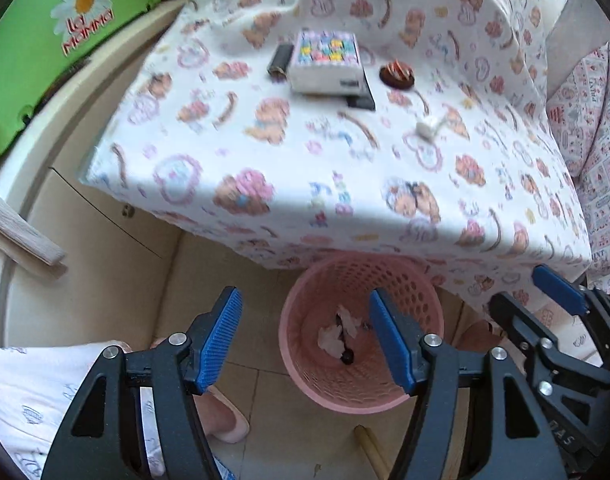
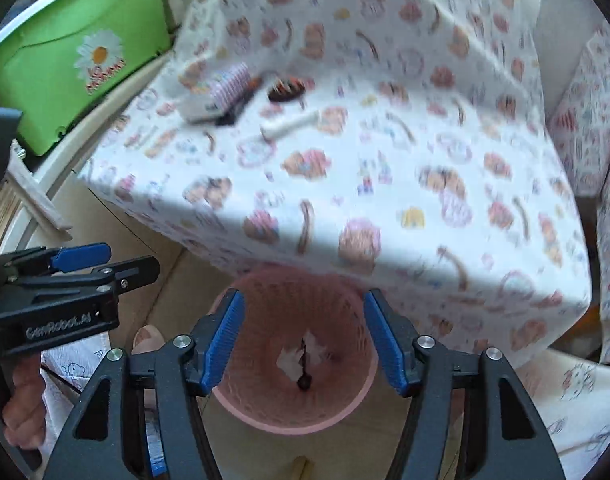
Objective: Collect trash
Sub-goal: 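Move both open tools back over the table toward the tissue pack, then close the left tool on the pink gummy-bear tissue pack, then grasp the white plastic stick with the right tool while the left tool holds the pack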
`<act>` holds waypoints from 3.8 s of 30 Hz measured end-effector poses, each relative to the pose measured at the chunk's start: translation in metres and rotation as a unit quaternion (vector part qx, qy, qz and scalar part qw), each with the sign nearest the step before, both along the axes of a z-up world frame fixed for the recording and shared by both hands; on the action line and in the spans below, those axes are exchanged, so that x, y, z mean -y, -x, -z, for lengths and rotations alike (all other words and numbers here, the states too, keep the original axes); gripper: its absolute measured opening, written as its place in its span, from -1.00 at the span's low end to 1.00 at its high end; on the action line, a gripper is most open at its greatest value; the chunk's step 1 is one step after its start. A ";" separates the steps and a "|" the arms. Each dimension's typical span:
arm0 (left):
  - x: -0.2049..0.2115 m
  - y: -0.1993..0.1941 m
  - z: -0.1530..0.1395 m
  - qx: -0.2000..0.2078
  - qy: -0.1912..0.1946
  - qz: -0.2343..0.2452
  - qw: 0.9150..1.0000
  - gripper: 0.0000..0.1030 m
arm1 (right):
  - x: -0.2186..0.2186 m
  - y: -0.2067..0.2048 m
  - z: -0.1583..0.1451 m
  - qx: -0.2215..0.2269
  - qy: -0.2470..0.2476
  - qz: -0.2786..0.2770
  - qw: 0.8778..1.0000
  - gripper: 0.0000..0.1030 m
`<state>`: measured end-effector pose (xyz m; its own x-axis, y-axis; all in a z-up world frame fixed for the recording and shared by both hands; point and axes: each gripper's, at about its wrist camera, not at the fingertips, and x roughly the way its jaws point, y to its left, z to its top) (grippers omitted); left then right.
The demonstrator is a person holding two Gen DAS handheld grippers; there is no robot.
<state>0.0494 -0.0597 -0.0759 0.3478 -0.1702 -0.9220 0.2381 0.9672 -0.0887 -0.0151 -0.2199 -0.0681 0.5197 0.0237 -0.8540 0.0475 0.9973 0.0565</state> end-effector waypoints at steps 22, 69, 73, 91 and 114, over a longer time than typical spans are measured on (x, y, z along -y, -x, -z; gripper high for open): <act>-0.024 -0.101 -0.077 0.082 0.003 -0.022 0.996 0.58 | 0.023 -0.035 -0.030 0.065 0.019 0.009 0.998 0.27; 0.028 -0.130 -0.018 0.066 0.110 0.003 0.992 -0.02 | 0.042 -0.058 -0.013 0.056 0.037 0.044 0.997 0.43; 0.024 -0.120 -0.034 0.097 0.094 0.006 0.991 -0.02 | 0.041 -0.058 -0.014 0.063 0.035 0.046 0.996 0.43; -0.016 -0.082 -0.060 0.203 0.006 -0.023 0.979 -0.02 | 0.022 -0.082 -0.016 0.079 -0.019 0.010 0.997 0.64; -0.040 -0.085 -0.073 0.233 0.001 -0.077 0.969 -0.02 | 0.002 -0.143 0.005 0.070 0.020 -0.135 0.988 0.48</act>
